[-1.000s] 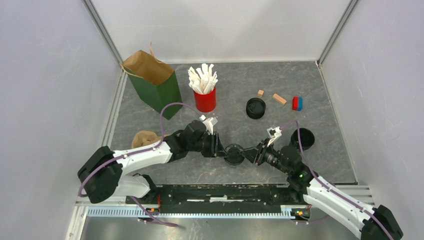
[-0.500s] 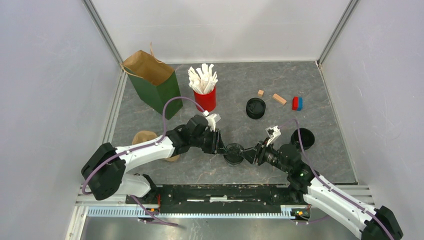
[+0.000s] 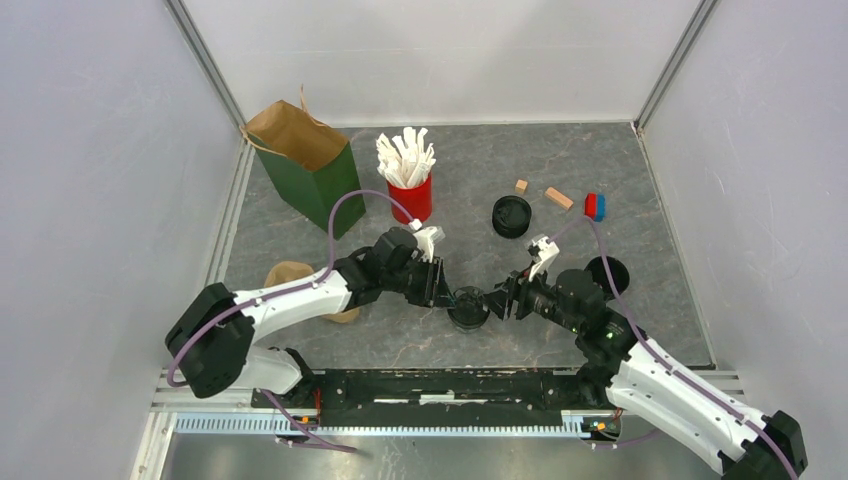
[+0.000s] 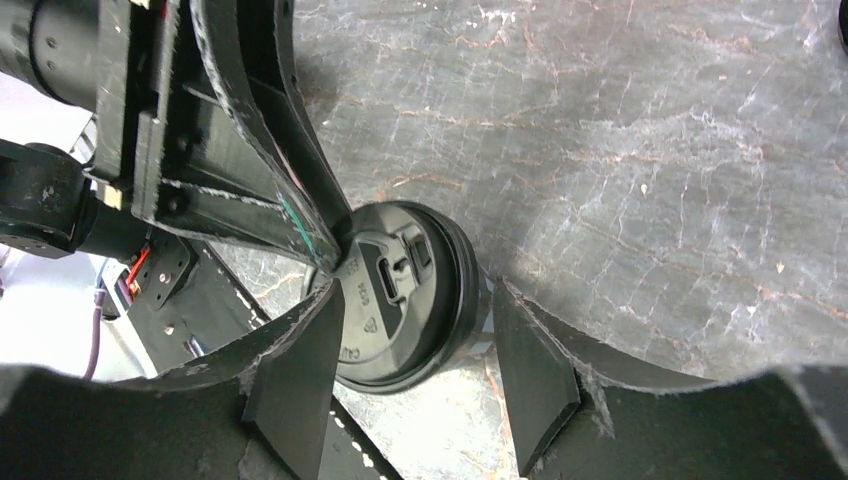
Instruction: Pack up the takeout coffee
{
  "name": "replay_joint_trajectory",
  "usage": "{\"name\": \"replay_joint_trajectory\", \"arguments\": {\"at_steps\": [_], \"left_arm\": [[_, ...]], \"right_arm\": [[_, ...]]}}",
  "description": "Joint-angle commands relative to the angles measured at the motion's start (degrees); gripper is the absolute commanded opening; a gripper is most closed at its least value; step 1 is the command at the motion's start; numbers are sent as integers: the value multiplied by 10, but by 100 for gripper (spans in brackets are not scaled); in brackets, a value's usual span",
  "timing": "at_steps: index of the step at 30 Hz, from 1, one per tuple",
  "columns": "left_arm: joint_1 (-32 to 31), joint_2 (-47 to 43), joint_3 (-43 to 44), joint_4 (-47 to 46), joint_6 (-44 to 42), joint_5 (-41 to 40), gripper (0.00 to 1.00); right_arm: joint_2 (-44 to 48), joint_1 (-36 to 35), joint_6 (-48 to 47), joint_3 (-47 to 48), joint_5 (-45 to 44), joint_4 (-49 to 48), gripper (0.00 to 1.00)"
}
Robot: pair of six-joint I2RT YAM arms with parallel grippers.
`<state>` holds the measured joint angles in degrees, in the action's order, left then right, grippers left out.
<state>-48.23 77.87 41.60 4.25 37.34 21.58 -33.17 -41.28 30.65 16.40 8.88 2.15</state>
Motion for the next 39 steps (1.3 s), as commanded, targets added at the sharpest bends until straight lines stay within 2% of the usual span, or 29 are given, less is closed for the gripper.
{"name": "replay_joint_trajectory", "arguments": {"at_steps": [1, 7, 17, 29, 34, 39], "left_arm": [[2, 24, 1, 49, -54, -15, 39], [2, 31, 5, 49, -54, -12, 40], [2, 35, 2, 49, -56, -18, 39], [3, 61, -34, 56, -61, -57, 37], [2, 72, -88, -5, -35, -40, 37], [2, 35, -86, -11, -25, -31, 37]], "right_arm": [[-38, -2, -46, 51, 1, 8, 61], [-88, 3, -69, 71, 32, 2, 46], [-103, 2, -79, 41, 45, 2, 35], [-81, 15, -51, -88, 23, 0, 32], [-64, 19, -14, -149, 26, -36, 30], [-51, 19, -8, -149, 43, -51, 30]]}}
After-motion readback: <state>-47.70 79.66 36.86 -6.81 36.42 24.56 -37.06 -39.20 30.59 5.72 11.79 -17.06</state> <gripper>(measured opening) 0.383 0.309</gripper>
